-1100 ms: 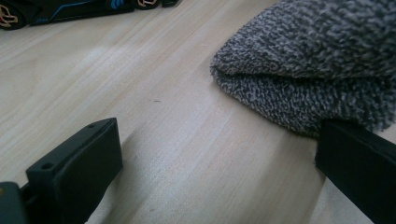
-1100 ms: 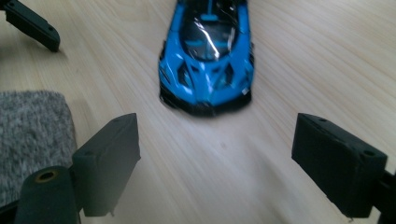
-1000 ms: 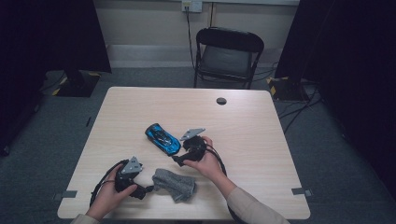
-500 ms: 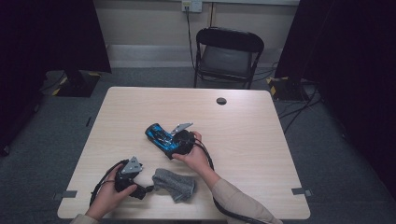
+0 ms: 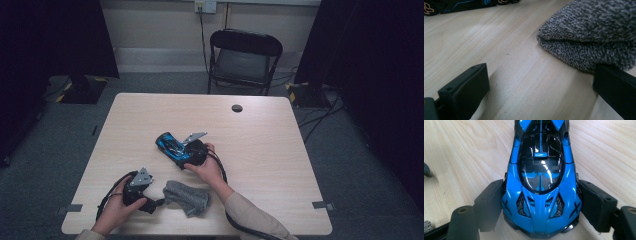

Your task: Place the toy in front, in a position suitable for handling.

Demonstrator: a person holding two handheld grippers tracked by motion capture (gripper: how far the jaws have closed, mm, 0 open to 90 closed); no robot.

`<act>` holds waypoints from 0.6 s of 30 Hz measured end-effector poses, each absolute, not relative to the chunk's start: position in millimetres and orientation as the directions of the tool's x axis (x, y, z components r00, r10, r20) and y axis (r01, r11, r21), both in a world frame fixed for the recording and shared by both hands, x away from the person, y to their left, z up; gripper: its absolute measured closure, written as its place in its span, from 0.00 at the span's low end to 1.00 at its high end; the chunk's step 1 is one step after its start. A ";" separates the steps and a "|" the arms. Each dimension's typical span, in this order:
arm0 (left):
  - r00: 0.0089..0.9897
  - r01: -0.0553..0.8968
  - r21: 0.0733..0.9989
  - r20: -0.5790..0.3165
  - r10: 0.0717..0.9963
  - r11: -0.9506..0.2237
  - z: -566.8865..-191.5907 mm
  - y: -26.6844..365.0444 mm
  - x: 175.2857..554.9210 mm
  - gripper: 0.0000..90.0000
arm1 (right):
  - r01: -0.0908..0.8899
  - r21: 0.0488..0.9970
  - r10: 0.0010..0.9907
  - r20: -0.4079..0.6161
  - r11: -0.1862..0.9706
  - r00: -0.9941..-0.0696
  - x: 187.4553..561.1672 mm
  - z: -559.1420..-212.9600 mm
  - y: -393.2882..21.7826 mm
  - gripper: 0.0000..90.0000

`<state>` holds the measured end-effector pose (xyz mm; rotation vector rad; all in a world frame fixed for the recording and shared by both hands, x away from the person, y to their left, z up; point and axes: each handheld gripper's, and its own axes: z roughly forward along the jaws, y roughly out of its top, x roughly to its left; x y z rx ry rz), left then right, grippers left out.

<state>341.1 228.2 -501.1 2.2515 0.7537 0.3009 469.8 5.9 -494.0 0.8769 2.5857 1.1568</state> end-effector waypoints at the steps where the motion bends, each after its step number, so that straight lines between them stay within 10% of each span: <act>1: 0.801 0.428 0.709 -0.010 0.599 -0.561 -501.1 228.2 341.1 0.00 | 0.443 0.726 0.581 0.073 0.526 -0.811 469.2 -493.7 5.4 0.28; 18: 0.801 0.427 0.710 -0.010 0.599 -0.560 -501.2 228.2 341.2 0.00 | 0.425 0.720 0.576 0.044 0.548 -0.816 456.6 -492.1 -10.1 0.29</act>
